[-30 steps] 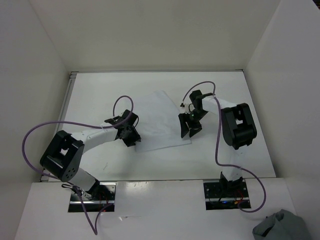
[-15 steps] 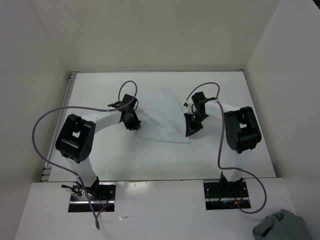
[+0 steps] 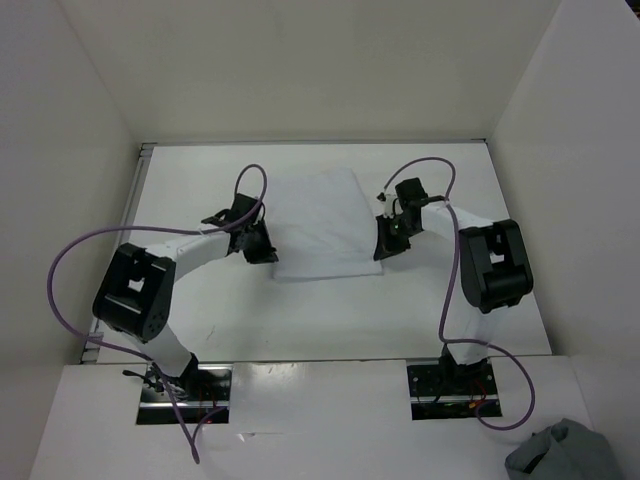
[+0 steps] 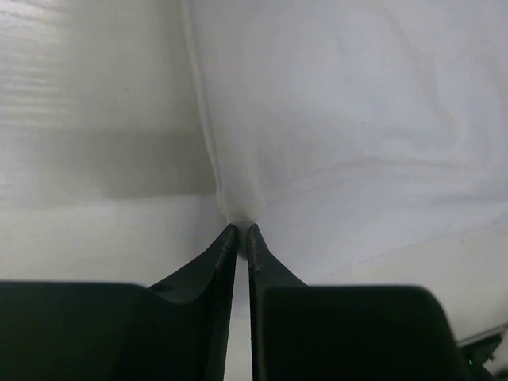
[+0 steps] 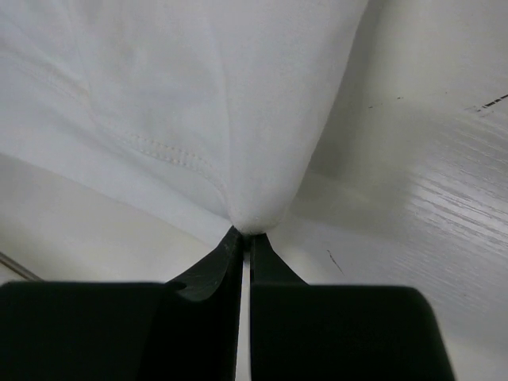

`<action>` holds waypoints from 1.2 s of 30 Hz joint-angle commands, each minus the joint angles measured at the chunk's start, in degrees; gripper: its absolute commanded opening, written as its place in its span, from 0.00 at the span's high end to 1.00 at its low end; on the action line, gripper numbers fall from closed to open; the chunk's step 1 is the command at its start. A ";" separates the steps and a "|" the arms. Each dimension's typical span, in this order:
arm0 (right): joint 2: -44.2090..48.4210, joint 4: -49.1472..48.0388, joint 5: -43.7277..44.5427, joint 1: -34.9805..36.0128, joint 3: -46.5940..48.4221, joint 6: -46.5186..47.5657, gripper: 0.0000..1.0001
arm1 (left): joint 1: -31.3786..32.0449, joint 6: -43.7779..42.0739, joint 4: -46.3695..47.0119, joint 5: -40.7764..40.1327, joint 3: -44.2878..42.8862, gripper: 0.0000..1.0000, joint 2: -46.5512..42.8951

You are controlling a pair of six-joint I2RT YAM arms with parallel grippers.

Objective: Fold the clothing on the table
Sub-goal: Flatten the skirt out

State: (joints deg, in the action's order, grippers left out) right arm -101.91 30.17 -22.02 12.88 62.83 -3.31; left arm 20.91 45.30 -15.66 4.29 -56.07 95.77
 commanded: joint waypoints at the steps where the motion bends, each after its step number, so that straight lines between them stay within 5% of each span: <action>1: -1.45 -0.37 -4.77 -3.73 5.45 0.67 1.00 | -0.77 -0.82 2.56 2.99 -0.77 0.85 -2.43; 7: -4.53 -2.57 -12.16 -7.44 26.70 -1.96 1.00 | -4.38 -7.49 -1.57 6.34 -29.49 0.99 12.23; 9: -2.17 -5.11 -13.21 -7.96 33.57 -1.18 1.00 | -5.08 -8.73 -2.52 6.34 -40.97 1.00 12.78; 11: 3.19 -10.37 -14.01 -9.45 33.59 -1.95 1.00 | -4.56 -11.44 -0.61 4.25 -43.50 1.00 7.61; 15: 5.23 -5.68 -15.24 -8.23 26.93 1.89 1.00 | -2.89 -10.34 3.08 -2.71 -34.57 1.00 -0.66; 21: 1.72 -1.27 -13.22 -8.75 9.43 8.05 1.00 | -2.89 -2.60 8.62 2.99 -8.05 1.00 -5.77; 25: 1.71 5.21 -12.70 -8.75 4.94 12.35 1.00 | -0.17 -1.01 5.83 4.75 -1.16 0.94 -5.77; 30: 2.33 14.19 -12.70 -8.75 6.60 19.83 1.00 | 2.38 0.22 2.30 4.76 2.20 0.94 -8.04; 36: 0.85 7.19 -12.08 -8.75 10.11 14.23 1.00 | 2.38 -2.66 1.52 2.56 -4.98 0.93 -4.40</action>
State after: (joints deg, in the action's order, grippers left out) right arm -102.56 41.19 -34.65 4.38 68.62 12.64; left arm 23.68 43.90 -15.51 8.43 -55.11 89.10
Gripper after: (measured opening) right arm 0.032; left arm 0.071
